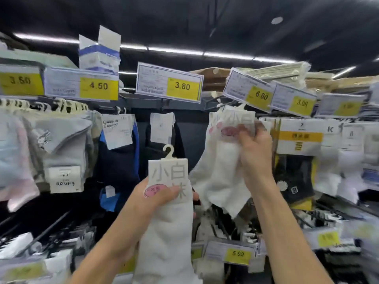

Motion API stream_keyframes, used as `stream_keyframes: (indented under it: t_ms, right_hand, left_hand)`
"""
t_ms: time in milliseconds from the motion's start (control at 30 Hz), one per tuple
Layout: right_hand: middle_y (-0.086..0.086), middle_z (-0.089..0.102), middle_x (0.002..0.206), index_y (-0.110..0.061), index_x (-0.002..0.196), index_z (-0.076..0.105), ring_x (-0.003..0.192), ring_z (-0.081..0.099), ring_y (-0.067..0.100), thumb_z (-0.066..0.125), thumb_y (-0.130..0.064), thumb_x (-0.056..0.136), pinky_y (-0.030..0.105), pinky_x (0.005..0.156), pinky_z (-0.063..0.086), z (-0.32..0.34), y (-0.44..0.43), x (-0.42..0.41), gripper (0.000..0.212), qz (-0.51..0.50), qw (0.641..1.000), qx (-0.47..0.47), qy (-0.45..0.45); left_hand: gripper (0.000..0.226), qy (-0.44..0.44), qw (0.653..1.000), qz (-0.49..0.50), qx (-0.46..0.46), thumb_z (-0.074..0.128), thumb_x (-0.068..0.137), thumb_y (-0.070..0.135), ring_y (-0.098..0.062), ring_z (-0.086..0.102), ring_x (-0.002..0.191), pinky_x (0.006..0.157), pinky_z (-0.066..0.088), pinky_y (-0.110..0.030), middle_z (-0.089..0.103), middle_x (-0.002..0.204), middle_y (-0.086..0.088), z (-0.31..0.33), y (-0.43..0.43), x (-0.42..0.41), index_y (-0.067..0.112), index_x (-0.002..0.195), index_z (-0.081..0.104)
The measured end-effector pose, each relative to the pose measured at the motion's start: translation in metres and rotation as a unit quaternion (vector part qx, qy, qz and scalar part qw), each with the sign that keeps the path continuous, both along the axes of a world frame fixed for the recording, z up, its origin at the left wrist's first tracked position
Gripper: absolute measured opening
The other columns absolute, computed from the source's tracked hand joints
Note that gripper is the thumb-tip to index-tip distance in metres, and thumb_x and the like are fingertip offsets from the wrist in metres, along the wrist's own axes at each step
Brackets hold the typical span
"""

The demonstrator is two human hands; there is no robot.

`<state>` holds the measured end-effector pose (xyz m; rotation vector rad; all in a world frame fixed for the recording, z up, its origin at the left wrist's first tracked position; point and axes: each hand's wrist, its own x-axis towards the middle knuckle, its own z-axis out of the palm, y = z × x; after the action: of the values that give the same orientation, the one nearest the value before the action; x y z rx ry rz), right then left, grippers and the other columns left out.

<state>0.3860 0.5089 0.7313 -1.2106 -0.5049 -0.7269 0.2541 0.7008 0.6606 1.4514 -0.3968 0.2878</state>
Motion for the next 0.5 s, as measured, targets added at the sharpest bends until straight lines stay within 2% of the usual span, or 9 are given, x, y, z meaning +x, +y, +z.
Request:
stream_keyframes:
  t_ms: [100, 233, 300, 400, 500]
  right_hand:
    - [0.002, 0.073, 0.106, -0.014, 0.116, 0.063, 0.096, 0.070, 0.011, 0.056, -0.011, 0.099, 0.026, 0.083, 0.056, 0.011, 0.000, 0.016, 0.019, -0.004, 0.999, -0.036, 0.000]
    - [-0.001, 0.073, 0.100, -0.016, 0.118, 0.064, 0.088, 0.070, 0.008, 0.053, -0.011, 0.099, 0.018, 0.071, 0.055, 0.009, -0.003, 0.028, 0.022, -0.021, 0.994, -0.105, -0.030]
    - [-0.003, 0.072, 0.099, -0.020, 0.116, 0.061, 0.087, 0.069, 0.004, 0.050, -0.008, 0.101, 0.016, 0.071, 0.054, 0.010, -0.007, 0.034, 0.022, -0.018, 0.986, -0.153, -0.062]
    - [-0.004, 0.066, 0.111, -0.016, 0.140, 0.048, 0.091, 0.064, -0.009, 0.053, -0.012, 0.100, 0.008, 0.073, 0.050, 0.015, -0.013, 0.042, 0.040, -0.031, 0.975, -0.215, -0.052]
    - [-0.006, 0.060, 0.113, -0.014, 0.145, 0.044, 0.088, 0.060, -0.010, 0.055, -0.017, 0.099, 0.002, 0.070, 0.045, 0.017, -0.013, 0.046, 0.047, -0.072, 0.962, -0.260, -0.041]
  left_hand:
    - [0.034, -0.003, 1.000, -0.001, 0.013, 0.070, 0.077, 0.040, -0.023, 0.074, 0.092, 0.072, 0.058, -0.025, 0.076, 0.107, -0.011, -0.001, -0.005, 0.012, 0.021, 0.104, 0.074]
    - [0.038, 0.003, 1.000, -0.006, 0.012, 0.072, 0.077, 0.038, -0.029, 0.072, 0.096, 0.084, 0.057, -0.038, 0.074, 0.109, -0.014, -0.002, -0.013, 0.025, 0.016, 0.108, 0.072]
    - [0.032, -0.001, 1.000, -0.009, 0.011, 0.070, 0.080, 0.033, -0.028, 0.073, 0.095, 0.082, 0.058, -0.035, 0.075, 0.107, -0.014, -0.002, -0.017, 0.029, 0.016, 0.106, 0.072]
    - [0.021, -0.010, 1.000, -0.019, 0.004, 0.067, 0.084, 0.026, -0.024, 0.074, 0.091, 0.073, 0.058, -0.026, 0.076, 0.104, -0.012, 0.000, -0.025, 0.032, 0.019, 0.102, 0.073]
    - [0.021, -0.019, 1.000, -0.021, -0.008, 0.070, 0.081, 0.028, -0.023, 0.074, 0.093, 0.073, 0.058, -0.026, 0.076, 0.106, -0.011, 0.002, -0.033, 0.036, 0.023, 0.102, 0.073]
